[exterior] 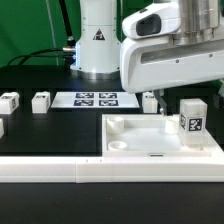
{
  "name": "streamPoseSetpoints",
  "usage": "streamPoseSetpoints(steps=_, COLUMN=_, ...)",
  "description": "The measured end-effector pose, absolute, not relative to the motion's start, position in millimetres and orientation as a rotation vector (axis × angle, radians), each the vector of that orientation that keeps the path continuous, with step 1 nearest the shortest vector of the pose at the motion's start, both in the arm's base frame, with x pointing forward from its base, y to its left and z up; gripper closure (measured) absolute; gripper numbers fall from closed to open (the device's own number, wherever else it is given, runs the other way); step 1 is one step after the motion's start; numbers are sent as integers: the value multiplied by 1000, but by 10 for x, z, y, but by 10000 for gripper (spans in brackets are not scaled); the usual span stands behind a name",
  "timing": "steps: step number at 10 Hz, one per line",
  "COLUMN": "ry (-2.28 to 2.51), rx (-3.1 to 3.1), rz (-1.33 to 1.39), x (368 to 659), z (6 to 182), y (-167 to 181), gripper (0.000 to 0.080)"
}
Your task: Assemble square table
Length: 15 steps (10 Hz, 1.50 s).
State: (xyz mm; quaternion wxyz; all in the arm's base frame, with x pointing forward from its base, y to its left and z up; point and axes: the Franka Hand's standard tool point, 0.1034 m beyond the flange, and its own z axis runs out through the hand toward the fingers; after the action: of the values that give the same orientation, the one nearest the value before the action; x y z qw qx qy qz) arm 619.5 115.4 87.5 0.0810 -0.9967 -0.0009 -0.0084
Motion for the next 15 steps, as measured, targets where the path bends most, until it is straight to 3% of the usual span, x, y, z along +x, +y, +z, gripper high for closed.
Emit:
streamPoseSetpoints(steps=1, ry=-3, rx=-2979, rz=-25, x=6195, z=875, y=1154, gripper=275)
streamPoseSetpoints(steps=2, ry=-3, rx=-2979, rz=-25, x=6194, z=874, y=1155, gripper=275)
streamPoseSetpoints(steps=3, ry=-3, rx=-2979, rz=-24, x=6192, z=872, y=1154, gripper=418)
streamPoseSetpoints(steps=4, ry=-2, rx=-2980, rz=-25, x=6194, z=873, y=1146, gripper=505)
streamPoseSetpoints(steps=8, ry=132, rx=-2976, rz=-15, x=6196, z=874, y=1141, gripper=505)
streamPoseSetpoints(steps=15, ry=1126, rx=-2766, rz=0, x=6178, z=862, y=1159, gripper=504)
